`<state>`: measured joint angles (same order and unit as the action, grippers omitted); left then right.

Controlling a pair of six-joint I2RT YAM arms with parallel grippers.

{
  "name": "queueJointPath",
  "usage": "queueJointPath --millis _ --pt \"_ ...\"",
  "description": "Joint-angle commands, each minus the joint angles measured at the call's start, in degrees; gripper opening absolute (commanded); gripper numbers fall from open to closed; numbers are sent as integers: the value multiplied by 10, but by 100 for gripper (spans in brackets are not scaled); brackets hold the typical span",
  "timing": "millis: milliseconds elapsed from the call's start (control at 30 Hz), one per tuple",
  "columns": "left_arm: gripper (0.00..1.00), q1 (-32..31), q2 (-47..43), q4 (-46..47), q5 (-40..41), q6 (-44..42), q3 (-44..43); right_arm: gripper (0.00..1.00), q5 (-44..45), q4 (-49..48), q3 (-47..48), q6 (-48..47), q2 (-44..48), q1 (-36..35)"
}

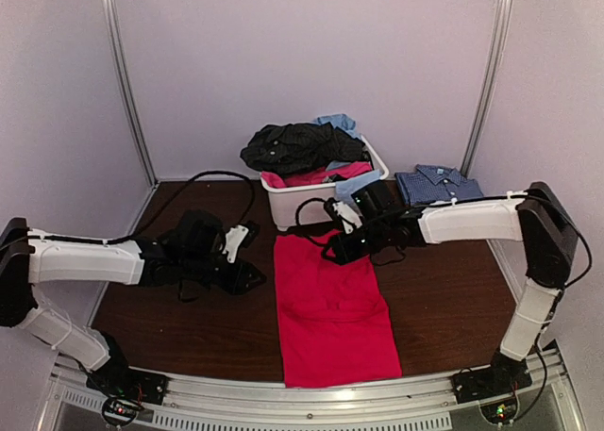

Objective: Fold and stack the mixed laundry pile
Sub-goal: Rotate the 2/3-rectangle-folded T-shirt from the center of the board, then move the 2/3-rectangle-folded T-shirt to the center of the board.

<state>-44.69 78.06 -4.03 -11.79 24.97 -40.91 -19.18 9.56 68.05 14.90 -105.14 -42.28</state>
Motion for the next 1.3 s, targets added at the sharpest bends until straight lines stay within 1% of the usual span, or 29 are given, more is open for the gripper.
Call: queueJointPath --millis 0,33,100,200,267,333,467,600,667,733,800,933,1000,1067,1200,1267 --pt "33 -69 41 74 10 -61 1 44 -31 34 -78 3 166 17" --pt "37 -80 53 80 14 -67 0 47 -41 38 -105 6 198 23" --pt "41 -95 74 94 23 -81 -5 52 -56 53 -156 5 245 35" --pt "44 -98 105 105 24 -97 -16 59 -73 79 -220 -1 290 58" --pt "46 -98 123 104 22 -109 -27 66 -96 78 -255 7 307 73" --pt "48 -98 142 93 24 -119 -40 77 -117 76 -279 18 315 80" --pt "49 -98 155 91 13 -126 -40 84 -139 75 -307 37 321 80" --pt "52 -98 156 120 0 -136 -17 84 -134 72 -328 38 330 81" --pt "52 -98 163 132 -11 -148 -10 83 -130 75 -333 40 313 81" --pt "52 -98 166 149 -18 -157 -2 81 -133 80 -330 48 288 81" --pt "52 -99 166 164 -17 -164 6 80 -136 69 -336 59 289 81" --pt "53 -99 164 190 -17 -182 27 83 -149 41 -369 78 336 80" --pt "53 -100 168 194 -10 -194 31 85 -145 33 -379 74 336 80" --pt "53 -101 176 197 -4 -203 27 85 -142 28 -380 66 316 80" --pt "52 -101 199 187 8 -208 2 77 -125 15 -374 49 275 80" --pt "50 -101 207 187 14 -206 -6 75 -113 13 -367 38 263 80"
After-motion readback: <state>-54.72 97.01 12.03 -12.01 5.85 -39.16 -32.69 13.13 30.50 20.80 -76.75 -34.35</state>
